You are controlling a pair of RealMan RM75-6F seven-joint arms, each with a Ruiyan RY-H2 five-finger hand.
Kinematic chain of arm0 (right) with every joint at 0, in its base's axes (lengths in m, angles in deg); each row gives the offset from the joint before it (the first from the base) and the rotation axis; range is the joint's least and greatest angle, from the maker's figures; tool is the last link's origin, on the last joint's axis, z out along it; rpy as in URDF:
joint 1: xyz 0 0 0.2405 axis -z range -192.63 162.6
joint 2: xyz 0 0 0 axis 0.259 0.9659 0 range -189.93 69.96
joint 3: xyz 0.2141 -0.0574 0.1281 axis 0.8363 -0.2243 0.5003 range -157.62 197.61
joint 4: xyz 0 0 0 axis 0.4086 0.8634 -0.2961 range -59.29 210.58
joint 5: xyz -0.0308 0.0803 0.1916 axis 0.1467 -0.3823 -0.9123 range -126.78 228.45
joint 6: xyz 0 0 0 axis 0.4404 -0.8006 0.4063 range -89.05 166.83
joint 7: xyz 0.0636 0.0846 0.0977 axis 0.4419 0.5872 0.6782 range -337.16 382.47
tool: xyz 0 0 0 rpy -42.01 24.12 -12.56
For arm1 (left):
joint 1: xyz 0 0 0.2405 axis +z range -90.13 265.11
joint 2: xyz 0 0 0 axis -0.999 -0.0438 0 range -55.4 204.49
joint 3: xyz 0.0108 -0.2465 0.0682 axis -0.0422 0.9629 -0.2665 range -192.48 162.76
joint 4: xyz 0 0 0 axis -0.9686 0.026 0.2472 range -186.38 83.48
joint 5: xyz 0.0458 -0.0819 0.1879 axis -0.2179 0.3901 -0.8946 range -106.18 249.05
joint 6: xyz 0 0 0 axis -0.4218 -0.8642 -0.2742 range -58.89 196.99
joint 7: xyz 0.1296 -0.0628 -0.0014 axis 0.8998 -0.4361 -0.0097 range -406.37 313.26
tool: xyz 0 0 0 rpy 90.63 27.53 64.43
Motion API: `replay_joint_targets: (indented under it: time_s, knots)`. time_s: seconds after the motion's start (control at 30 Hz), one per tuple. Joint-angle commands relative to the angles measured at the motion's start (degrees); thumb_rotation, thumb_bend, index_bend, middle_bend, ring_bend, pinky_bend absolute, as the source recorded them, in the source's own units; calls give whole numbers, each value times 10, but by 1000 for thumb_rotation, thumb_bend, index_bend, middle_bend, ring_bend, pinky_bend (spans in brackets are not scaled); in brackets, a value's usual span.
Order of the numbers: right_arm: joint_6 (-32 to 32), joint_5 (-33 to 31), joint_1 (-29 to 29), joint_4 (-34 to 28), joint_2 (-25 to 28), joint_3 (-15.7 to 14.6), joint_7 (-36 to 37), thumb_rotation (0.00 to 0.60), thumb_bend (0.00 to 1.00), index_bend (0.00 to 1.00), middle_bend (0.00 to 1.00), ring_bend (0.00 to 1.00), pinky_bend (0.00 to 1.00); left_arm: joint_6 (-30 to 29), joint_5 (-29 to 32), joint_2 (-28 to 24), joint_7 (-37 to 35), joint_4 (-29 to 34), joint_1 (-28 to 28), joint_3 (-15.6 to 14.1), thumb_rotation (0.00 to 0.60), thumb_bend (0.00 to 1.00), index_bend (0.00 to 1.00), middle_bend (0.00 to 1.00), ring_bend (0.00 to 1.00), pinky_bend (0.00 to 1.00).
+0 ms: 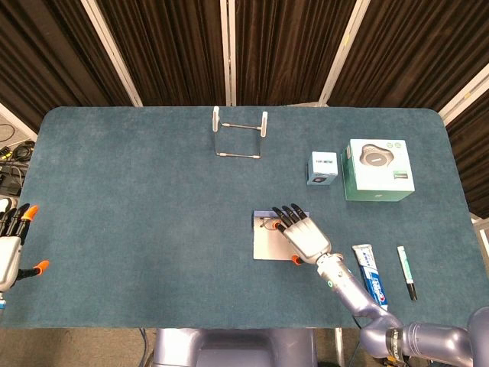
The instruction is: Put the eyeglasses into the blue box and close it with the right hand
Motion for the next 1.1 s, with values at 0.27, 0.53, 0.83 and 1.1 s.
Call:
replay_joint_targets:
  time_s: [0.27,0.53,0.83,1.1]
  knots:
    - [3,1,5,10,-22,-3,-15,600,130,292,0,0,0,-1,-2,-2,-3,1,1,-1,600,0,0,0,0,0]
    - [10,9,7,27,-41,-7,-11,600,130,304,0,0,0,0,2,-3,-5,-1,2,0,600,0,0,0,0,0]
    - [15,18,8,52,-61,-6,2,600,129,312,0,0,0,2,5,0,0,-3,1,1,600,0,0,0,0,0]
    - [18,23,6,68,-72,2,4,600,130,318,0,0,0,5,9,2,0,-5,0,2,600,0,0,0,0,0]
